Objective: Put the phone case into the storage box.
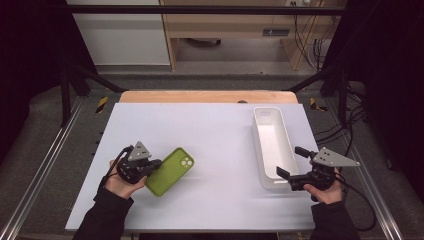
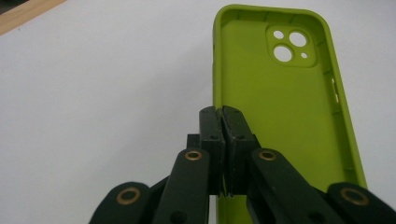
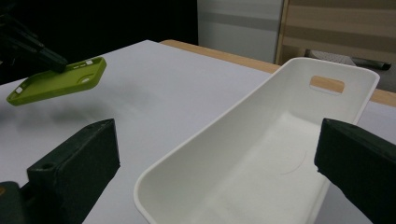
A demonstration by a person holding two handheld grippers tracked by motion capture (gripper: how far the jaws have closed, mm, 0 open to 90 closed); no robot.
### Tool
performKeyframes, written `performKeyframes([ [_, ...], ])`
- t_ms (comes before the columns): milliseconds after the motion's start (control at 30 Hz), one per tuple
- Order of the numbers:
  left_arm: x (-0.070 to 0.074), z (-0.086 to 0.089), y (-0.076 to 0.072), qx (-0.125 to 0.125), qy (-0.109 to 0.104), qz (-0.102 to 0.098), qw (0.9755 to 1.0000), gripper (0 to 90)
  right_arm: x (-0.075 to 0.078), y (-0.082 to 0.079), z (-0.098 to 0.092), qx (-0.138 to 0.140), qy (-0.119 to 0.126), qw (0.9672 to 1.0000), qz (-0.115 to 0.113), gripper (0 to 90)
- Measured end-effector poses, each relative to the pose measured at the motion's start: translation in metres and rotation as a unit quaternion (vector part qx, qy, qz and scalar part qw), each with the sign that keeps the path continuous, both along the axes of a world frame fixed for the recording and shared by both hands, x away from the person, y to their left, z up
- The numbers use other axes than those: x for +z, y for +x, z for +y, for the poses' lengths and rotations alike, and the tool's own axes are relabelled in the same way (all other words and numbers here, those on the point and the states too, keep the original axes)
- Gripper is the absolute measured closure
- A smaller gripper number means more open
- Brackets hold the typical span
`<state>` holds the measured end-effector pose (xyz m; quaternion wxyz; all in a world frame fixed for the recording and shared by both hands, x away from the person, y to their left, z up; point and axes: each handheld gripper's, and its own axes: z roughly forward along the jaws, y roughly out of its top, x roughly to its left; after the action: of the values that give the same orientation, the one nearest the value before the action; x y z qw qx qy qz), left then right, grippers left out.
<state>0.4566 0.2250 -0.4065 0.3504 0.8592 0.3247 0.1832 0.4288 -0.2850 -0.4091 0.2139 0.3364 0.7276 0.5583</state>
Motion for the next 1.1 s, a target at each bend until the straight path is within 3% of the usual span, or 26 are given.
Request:
performKeyframes([
  [1100,0.013,-0.038,-0.016,-0.047,0.007,-0.035,0.9983,88.1,0.01,0.0,0.038,0.033,-0.024,0.9991,0.016,1.0],
])
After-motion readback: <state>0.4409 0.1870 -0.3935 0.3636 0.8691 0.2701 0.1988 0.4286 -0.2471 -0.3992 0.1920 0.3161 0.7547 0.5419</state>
